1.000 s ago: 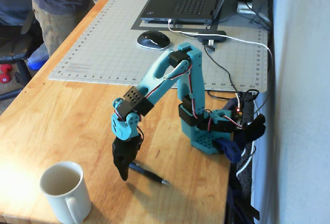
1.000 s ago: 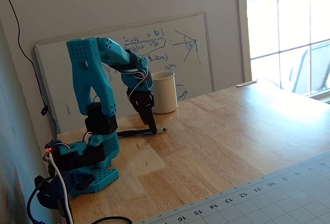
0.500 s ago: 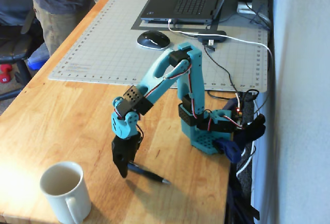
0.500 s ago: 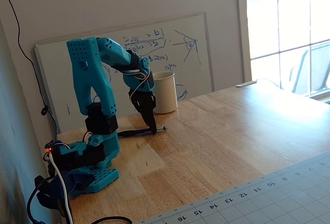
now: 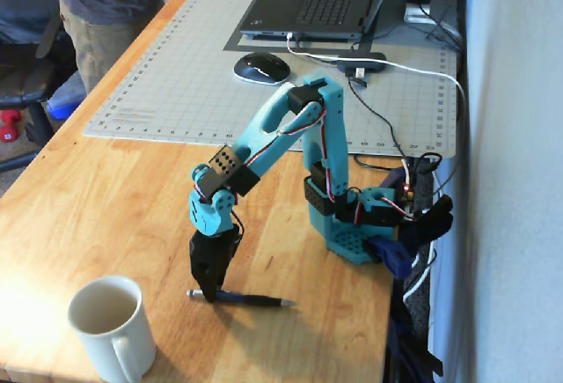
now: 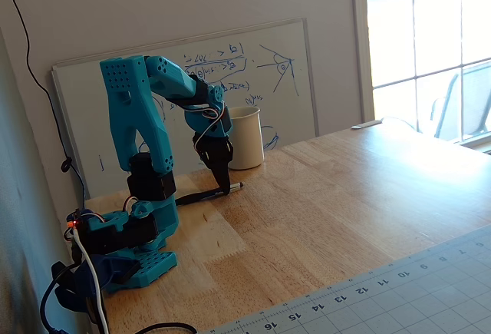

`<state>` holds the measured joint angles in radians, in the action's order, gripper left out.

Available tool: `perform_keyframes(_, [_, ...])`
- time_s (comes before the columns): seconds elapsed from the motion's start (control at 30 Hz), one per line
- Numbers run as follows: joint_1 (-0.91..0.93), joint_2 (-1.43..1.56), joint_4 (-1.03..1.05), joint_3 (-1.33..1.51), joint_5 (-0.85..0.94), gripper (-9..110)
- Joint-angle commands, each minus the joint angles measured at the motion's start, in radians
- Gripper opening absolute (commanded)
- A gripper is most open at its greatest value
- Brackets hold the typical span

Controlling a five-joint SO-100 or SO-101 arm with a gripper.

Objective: Grasp a pen and put it in a mug.

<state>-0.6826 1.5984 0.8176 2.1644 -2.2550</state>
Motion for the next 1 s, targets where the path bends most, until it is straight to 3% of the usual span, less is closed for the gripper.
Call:
perform_keyframes(0.0, [0.006, 0.017, -0.011, -0.018, -0.011, 7])
perform_keyframes(0.53, [0.023, 0.245, -0.049, -0.021, 0.005, 2])
perform_keyframes(0.77, [0.051, 0.39, -0.307, -0.005, 0.015, 2])
perform_keyframes(0.97, [0.057, 0.505, -0.624, 0.071, 0.133, 2])
